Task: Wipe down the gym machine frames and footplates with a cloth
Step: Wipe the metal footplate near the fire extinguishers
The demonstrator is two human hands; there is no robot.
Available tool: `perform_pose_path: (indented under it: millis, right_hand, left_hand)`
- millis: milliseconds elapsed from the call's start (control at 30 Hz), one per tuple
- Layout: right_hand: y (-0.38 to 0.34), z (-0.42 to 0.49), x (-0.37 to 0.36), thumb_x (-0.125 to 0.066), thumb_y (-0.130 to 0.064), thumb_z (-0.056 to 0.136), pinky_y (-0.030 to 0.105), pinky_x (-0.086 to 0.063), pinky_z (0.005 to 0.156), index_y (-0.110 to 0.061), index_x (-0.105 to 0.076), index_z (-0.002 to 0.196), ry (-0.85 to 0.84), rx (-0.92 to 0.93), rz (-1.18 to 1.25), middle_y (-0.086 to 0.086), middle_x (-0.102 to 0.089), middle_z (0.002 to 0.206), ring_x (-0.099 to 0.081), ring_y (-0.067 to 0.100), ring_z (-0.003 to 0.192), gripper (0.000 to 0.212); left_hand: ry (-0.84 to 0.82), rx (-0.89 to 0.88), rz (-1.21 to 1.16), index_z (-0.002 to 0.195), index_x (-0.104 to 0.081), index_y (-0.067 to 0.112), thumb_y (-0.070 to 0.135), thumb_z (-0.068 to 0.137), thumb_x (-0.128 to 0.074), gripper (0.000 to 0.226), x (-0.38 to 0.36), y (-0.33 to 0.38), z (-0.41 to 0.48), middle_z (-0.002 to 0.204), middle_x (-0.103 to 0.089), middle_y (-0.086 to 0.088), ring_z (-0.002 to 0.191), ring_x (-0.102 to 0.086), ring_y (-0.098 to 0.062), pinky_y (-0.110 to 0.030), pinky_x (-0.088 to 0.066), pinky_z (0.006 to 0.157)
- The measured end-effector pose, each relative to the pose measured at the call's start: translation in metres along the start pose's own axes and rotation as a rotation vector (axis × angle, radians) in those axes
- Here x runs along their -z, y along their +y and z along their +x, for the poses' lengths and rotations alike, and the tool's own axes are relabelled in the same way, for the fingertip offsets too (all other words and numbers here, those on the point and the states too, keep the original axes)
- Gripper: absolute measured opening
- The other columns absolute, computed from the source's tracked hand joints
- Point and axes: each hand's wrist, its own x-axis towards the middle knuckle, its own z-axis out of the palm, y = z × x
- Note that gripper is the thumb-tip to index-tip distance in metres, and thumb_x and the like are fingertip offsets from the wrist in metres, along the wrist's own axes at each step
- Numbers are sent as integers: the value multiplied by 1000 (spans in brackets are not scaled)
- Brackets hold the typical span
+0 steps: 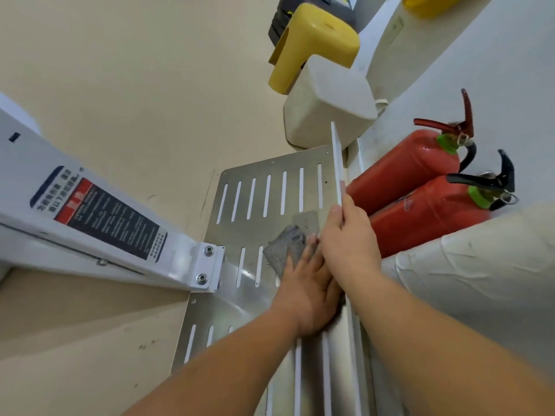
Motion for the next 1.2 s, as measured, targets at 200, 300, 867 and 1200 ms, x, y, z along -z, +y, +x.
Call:
perform_pose_path:
  millis: [200,300,867,1200]
  right_hand:
    - [-1,2,-3,-24,-39,109,52,-50,95,-32,-29,156,31,14,-100,2,-53,141,-54,34,122,48]
    - [-2,2,-3,-24,-38,109,51,-50,95,-31,-30,155,23,10,-101,3,-53,139,-54,33,121,47]
    - [24,-92,18,-30,-46,104,55,-48,106,-43,-22,156,-87,120,-23,-14,-41,158,-50,21,137,53]
    - [28,-96,15,-30,-39,110,46,-42,107,-32,-25,161,-21,80,12,4,-47,148,-50,29,130,51]
  left_hand:
    - [165,455,-197,164,-4,31,54,105,-13,65,-12,-62,-11,171,15,8,156,18,-13,-52,8,125]
    - [213,693,-223,165,-10,27,52,105,-12,64,-24,-74,-50,172,12,3,157,14,-17,-54,3,126]
    - [86,631,-158,162,9,32,88,62,33,117,-75,-83,-167,163,34,8,150,35,-19,-57,10,124]
    - [98,717,-216,164,-3,34,75,95,-5,80,-78,-119,-198,169,20,8,156,20,-17,-53,3,126]
